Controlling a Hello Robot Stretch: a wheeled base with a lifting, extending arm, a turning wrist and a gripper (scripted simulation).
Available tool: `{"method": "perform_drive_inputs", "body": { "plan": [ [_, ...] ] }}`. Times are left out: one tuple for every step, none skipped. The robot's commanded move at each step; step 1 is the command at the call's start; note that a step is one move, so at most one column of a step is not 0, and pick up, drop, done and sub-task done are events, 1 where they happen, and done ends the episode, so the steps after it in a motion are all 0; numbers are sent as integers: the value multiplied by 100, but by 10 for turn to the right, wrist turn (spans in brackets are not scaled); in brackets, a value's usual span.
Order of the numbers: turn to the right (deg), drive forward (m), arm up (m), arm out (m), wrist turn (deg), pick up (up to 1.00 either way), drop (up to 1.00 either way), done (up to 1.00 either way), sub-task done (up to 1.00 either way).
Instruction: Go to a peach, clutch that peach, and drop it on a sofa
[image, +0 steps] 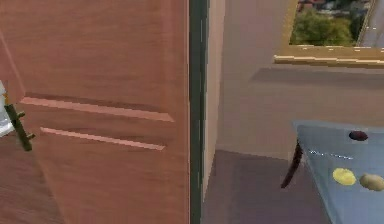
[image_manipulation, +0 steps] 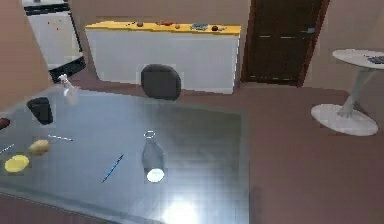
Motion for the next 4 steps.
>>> {"method": "perform_drive_inputs", "body": {
  "plan": [
    [30, 0, 0, 0, 0, 0, 0, 0, 0],
    [0, 15, 0, 0, 0, 0, 0, 0, 0],
    [-390, 0, 0, 0, 0, 0, 0, 0, 0],
    [-60, 0, 0, 0, 0, 0, 0, 0, 0]
  ]
}}
